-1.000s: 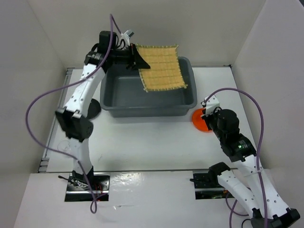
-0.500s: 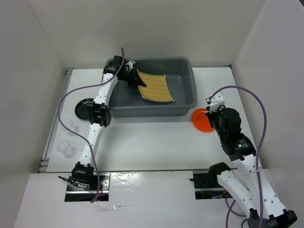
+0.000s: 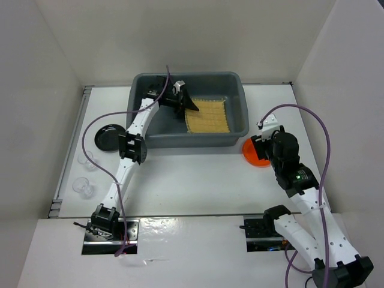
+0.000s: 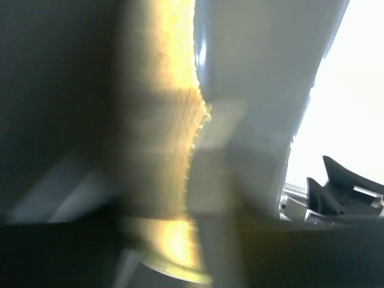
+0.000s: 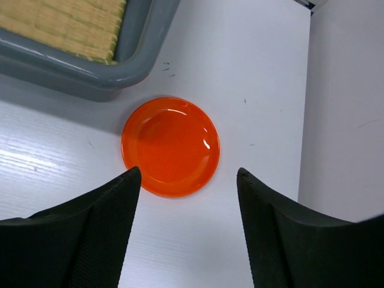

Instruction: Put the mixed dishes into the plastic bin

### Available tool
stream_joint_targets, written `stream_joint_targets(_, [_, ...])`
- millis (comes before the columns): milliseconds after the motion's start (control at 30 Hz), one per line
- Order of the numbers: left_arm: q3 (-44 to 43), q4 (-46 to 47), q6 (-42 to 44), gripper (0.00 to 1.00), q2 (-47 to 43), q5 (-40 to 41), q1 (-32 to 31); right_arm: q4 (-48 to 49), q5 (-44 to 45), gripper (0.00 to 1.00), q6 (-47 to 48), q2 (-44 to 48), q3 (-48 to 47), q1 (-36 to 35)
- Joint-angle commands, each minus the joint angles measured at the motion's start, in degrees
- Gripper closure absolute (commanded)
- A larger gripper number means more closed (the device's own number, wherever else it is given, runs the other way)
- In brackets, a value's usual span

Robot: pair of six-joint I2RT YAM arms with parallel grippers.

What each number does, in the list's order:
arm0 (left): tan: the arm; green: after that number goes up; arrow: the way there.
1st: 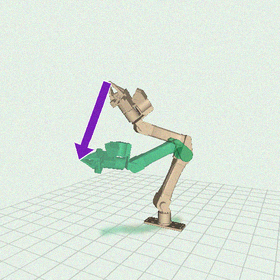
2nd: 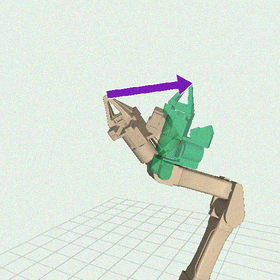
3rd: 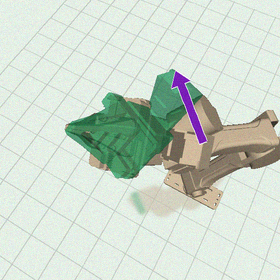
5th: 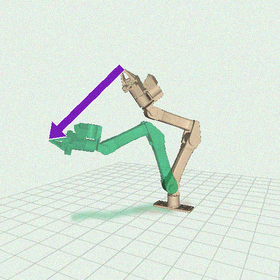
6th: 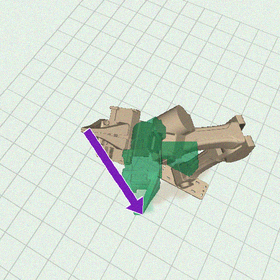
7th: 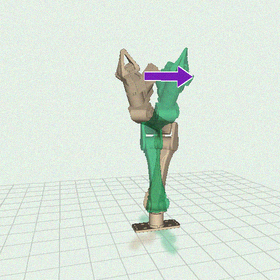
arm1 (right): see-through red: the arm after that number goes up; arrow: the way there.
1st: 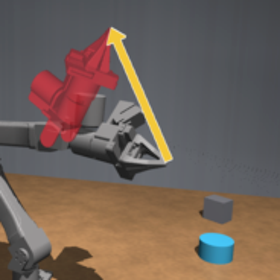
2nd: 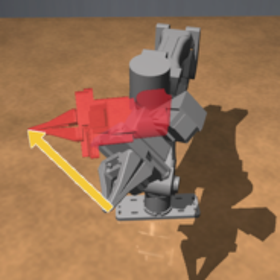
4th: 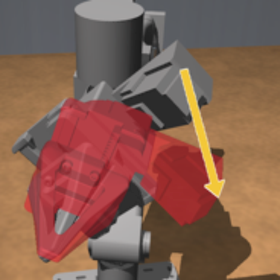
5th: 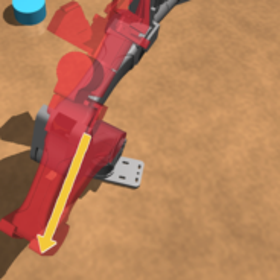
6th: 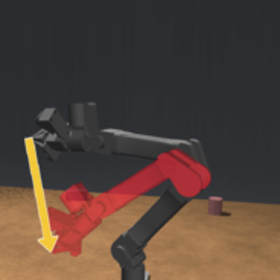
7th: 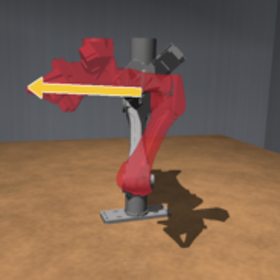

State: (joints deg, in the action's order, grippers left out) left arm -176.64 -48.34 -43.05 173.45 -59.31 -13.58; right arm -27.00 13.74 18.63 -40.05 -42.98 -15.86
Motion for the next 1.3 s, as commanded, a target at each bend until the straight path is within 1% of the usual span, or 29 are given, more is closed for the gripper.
stream_joint_targets(0, [-2.8, 3.2, -1.2, 0.00, -0.3, -5.3, 0.5, 2.7, 0.4, 0.28, -0.6, 0.1, 0.3, 0.4])
stream_joint_targets(67, [-2.8, 2.2, -0.6, 0.00, -0.3, -4.8, 0.5, 2.7, 0.4, 0.20, -0.6, -0.5, 0.3, 0.4])
stream_joint_targets(133, [-2.8, 1.1, -0.6, 0.00, -0.8, -1.6, 1.0, 2.7, 2.2, 0.15, -1.8, -0.5, 0.3, 0.4])
stream_joint_targets(200, [-2.8, -1.1, -0.1, 0.00, -2.3, 2.6, 1.5, 2.7, 3.4, 0.11, -2.5, -1.9, 0.3, 1.0])
stream_joint_targets(267, [-2.8, -2.9, -0.1, 0.00, -5.0, 5.7, 2.2, 2.7, 4.0, 0.10, -3.5, -4.2, -2.1, 2.9])
stream_joint_targets(333, [-2.8, -5.8, 1.6, 0.00, -9.0, 12.3, 2.7, 0.5, 2.4, 0.11, -4.3, -6.5, -5.9, 5.0])
stream_joint_targets(367, [-2.8, -6.9, 2.4, 0.00, -10.5, 15.1, 2.7, -0.7, 1.5, 0.11, -4.3, -8.2, -7.6, 7.8])
stream_joint_targets(400, [-2.8, -8.0, 4.3, 0.00, -13.1, 17.8, 3.2, -2.0, 0.3, 0.11, -4.3, -12.6, -9.6, 9.6])
stream_joint_targets(433, [-2.8, -9.0, 5.1, 0.00, -14.1, 22.2, 3.7, -4.1, -1.8, 0.11, -4.8, -15.6, -14.3, 11.8])
stream_joint_targets(467, [-1.3, -9.7, 5.6, 0.00, -14.8, 23.3, 3.7, -8.4, -7.5, 0.11, -4.8, -18.4, -16.4, 16.4])
stream_joint_targets(500, [-0.3, -10.4, 5.6, 0.00, -15.3, 23.3, 4.3, -10.1, -9.6, 0.11, -4.8, -23.0, -18.3, 18.0])
stream_joint_targets(533, [-0.3, -11.9, 5.6, 0.00, -15.3, 24.0, 4.4, -11.0, -10.4, 0.13, -4.8, -24.4, -20.2, 18.6])
stream_joint_targets(600, [-2.7, -14.4, 5.6, 0.00, -13.7, 24.0, 3.8, -10.4, -10.4, 0.14, -4.8, -25.2, -20.2, 18.6])
stream_joint_targets(667, [-2.7, -17.7, 6.3, 0.00, -13.7, 29.0, 3.0, -9.8, -9.8, 0.15, -4.8, -25.9, -20.2, 18.6])
stream_joint_targets(733, [-2.7, -19.6, 7.4, 0.00, -14.4, 32.5, 1.2, -10.4, -11.5, 0.15, -4.3, -29.3, -20.2, 19.5])
stream_joint_targets(767, [-2.7, -19.6, 7.4, 0.00, -15.1, 35.0, 1.2, -11.0, -13.5, 0.15, -3.8, -30.7, -20.2, 20.8])
stream_joint_targets(800, [-2.7, -20.3, 7.4, 0.00, -15.9, 35.9, 0.4, -12.3, -18.3, 0.13, -3.0, -32.2, -20.2, 22.4])
stream_joint_targets(833, [-2.7, -20.8, 7.4, 0.00, -16.6, 36.6, -0.2, -12.3, -20.0, 0.11, -2.1, -35.2, -20.8, 25.0])
stream_joint_targets(933, [-2.7, -21.4, 7.9, 0.00, -20.2, 39.5, -1.4, -12.8, -24.4, 0.05, 0.7, -39.6, -21.5, 27.0])
stream_joint_targets(967, [-2.7, -21.4, 7.9, 0.00, -22.9, 40.9, -1.4, -12.8, -25.4, 0.02, 1.8, -40.2, -21.5, 27.0])
stream_joint_targets(1000, [-2.7, -22.0, 7.9, 0.00, -24.3, 42.0, -2.1, -12.0, -27.8, 0.02, 2.7, -40.7, -21.5, 27.0])
stream_joint_targets(1033, [-2.7, -22.9, 7.9, 0.00, -25.8, 43.3, -2.6, -12.0, -29.7, 0.02, 5.5, -40.7, -21.5, 28.6])
stream_joint_targets(1100, [-2.7, -26.0, 9.6, 0.00, -30.9, 51.0, -5.3, -12.0, -32.1, 0.02, 7.2, -43.6, -22.3, 30.7])
stream_joint_targets(1133, [-2.7, -26.0, 10.6, 0.00, -32.5, 53.8, -6.4, -13.4, -36.5, 0.02, 9.3, -45.5, -23.3, 34.4])
stream_joint_targets(1167, [0.4, -26.0, 12.3, 0.00, -37.5, 56.1, -9.3, -14.7, -38.8, 0.02, 10.2, -50.7, -24.5, 36.5])
stream_joint_targets(1200, [3.6, -26.0, 12.9, 0.00, -40.4, 62.1, -10.6, -18.4, -41.5, 0.02, 11.3, -53.3, -27.8, 38.7])
stream_joint_targets(1233, [8.3, -26.0, 12.9, 0.00, -44.8, 64.6, -11.7, -19.5, -46.4, 0.02, 12.6, -55.4, -29.2, 42.2])
stream_joint_targets(1267, [10.0, -26.0, 12.9, 0.00, -46.5, 66.8, -13.3, -18.9, -47.0, 0.02, 12.6, -57.4, -29.9, 43.1])
